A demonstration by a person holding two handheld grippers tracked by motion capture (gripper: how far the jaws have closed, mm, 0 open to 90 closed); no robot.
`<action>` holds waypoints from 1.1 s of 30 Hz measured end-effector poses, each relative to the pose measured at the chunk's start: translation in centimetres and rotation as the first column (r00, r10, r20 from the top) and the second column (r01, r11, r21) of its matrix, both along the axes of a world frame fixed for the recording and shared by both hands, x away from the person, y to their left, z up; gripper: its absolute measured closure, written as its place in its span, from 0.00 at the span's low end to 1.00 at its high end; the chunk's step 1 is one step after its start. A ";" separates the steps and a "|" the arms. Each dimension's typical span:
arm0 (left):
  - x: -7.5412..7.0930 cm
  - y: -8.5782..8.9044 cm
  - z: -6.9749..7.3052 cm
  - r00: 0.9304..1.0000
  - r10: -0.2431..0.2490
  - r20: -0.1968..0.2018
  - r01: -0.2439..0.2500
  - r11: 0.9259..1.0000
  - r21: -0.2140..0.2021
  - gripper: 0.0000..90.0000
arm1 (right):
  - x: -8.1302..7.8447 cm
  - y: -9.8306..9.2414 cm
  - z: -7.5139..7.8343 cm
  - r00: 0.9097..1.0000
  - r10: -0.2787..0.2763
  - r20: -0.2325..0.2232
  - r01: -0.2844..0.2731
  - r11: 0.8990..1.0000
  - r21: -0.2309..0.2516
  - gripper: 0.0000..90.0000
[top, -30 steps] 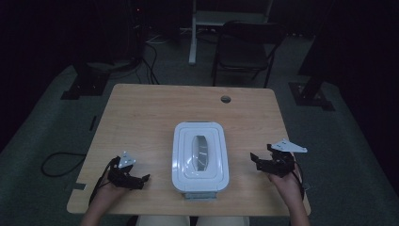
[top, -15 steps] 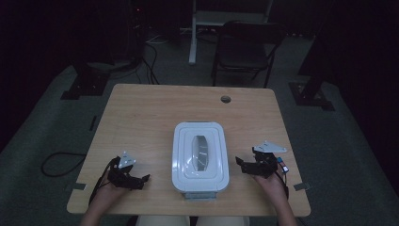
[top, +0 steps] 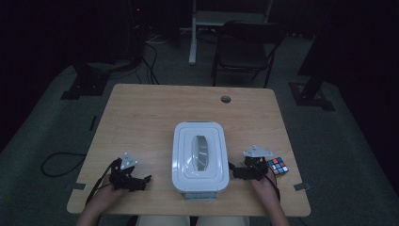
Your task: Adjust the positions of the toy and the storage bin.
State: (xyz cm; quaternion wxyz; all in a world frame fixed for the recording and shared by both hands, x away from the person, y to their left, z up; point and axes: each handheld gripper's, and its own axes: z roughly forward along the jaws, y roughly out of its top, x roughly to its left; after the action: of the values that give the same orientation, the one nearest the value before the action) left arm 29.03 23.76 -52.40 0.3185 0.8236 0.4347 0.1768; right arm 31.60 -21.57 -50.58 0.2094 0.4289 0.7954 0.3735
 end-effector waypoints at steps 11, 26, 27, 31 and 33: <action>0.1 0.0 0.0 1.000 0.012 0.007 -0.012 1.000 -0.002 0.01 | 0.4 0.4 -1.6 1.000 -0.002 0.019 0.002 1.000 -0.026 0.16; 0.4 -0.1 0.0 0.999 0.040 0.007 -0.040 0.999 -0.004 0.01 | 0.7 0.4 -2.1 0.998 -0.029 -0.059 0.027 0.999 -0.027 0.19; 0.4 -0.1 0.0 0.999 0.040 0.007 -0.040 0.999 -0.004 0.01 | 0.7 0.4 -2.1 0.998 -0.028 -0.055 0.026 0.999 -0.031 0.18; 0.4 -0.1 0.0 0.999 0.041 0.008 -0.041 0.999 -0.004 0.01 | 0.8 0.4 -2.1 0.997 -0.013 -0.070 0.011 1.000 -0.029 0.14; 0.4 -0.1 0.0 0.999 0.040 0.008 -0.040 0.999 -0.005 0.01 | 0.8 0.4 -2.1 0.997 -0.013 -0.070 0.011 1.000 -0.029 0.14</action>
State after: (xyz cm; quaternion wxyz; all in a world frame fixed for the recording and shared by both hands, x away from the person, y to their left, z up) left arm 29.44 23.64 -52.45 0.3184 0.8132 0.4505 0.1854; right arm 32.37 -21.15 -52.72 0.1895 0.4437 0.8049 0.3456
